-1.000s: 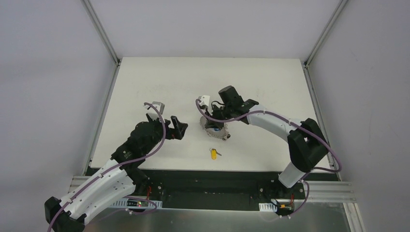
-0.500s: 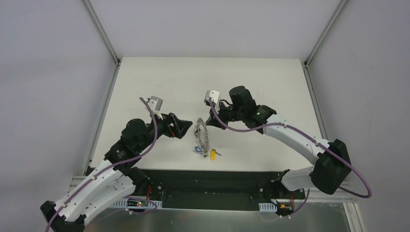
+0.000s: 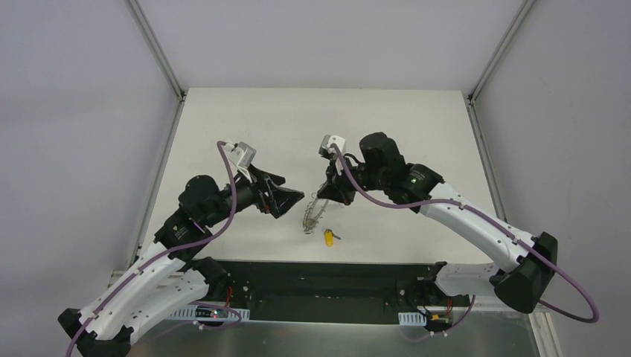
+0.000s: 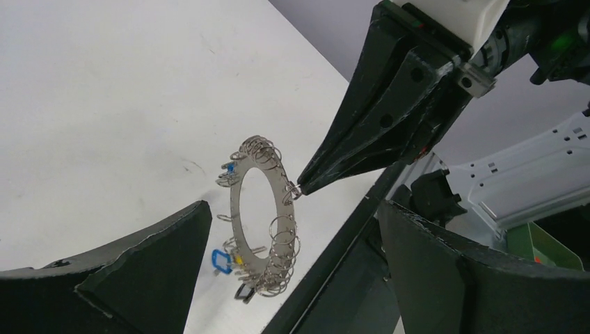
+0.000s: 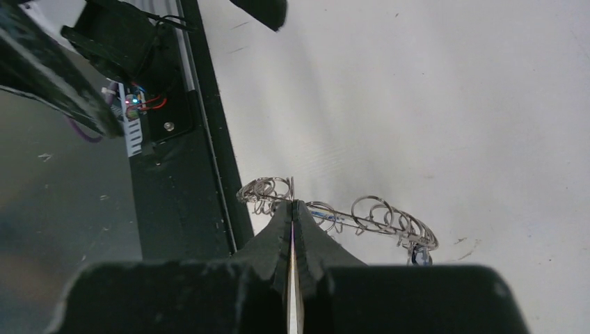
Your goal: Put the keys on the keyring
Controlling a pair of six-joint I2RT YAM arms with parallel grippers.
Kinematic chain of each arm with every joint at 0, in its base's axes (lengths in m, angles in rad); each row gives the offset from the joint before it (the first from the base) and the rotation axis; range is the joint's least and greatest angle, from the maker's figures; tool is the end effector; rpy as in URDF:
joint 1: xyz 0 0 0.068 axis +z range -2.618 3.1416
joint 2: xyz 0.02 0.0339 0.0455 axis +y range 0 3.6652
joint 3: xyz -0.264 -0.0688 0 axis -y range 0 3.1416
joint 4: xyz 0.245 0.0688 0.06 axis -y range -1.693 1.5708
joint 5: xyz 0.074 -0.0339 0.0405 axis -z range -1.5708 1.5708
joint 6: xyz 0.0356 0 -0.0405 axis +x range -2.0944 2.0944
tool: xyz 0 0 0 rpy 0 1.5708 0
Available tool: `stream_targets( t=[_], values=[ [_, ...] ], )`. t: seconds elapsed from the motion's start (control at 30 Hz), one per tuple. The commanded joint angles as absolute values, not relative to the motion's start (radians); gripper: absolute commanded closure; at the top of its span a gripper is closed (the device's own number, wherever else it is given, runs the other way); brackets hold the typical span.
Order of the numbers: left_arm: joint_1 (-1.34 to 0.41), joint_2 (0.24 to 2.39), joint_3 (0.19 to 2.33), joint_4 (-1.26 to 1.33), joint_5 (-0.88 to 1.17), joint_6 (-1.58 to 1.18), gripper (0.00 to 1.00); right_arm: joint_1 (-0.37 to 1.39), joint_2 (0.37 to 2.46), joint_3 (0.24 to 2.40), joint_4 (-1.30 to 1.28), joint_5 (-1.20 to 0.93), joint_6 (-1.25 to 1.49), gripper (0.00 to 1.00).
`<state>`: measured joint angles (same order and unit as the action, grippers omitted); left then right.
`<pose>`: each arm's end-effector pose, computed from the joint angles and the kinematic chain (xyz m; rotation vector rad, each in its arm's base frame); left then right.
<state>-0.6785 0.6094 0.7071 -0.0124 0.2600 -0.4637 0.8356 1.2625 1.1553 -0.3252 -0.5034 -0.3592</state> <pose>0.1107 -0.1010 0.3575 0.3921 1.5428 -1.1012 0.1787 0.2232 0.3544 -1.4041 1.4759 0.8058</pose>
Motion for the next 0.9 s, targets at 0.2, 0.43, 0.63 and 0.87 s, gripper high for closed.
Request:
stream_targets(
  t=[0.2, 0.43, 0.63, 0.87],
  values=[
    [-0.669, 0.659, 0.734, 0.139, 0.499, -0.45, 0.13, 0.916, 1.165, 1.319, -0.458, -0.512, -0.184, 1.0],
    [-0.669, 0.676, 0.707, 0.304, 0.699, -0.497, 0.21, 0.938, 1.137, 1.333, -0.489, -0.568, -0.148, 1.0],
    [-0.669, 0.689, 0.703, 0.37, 0.805, -0.53, 0.35, 0.943, 1.124, 1.346, -0.484, -0.617, -0.108, 1.0],
    [-0.67, 0.727, 0.716, 0.395, 0.87, -0.549, 0.47, 0.948, 1.121, 1.372, -0.479, -0.633, -0.064, 1.0]
  ],
)
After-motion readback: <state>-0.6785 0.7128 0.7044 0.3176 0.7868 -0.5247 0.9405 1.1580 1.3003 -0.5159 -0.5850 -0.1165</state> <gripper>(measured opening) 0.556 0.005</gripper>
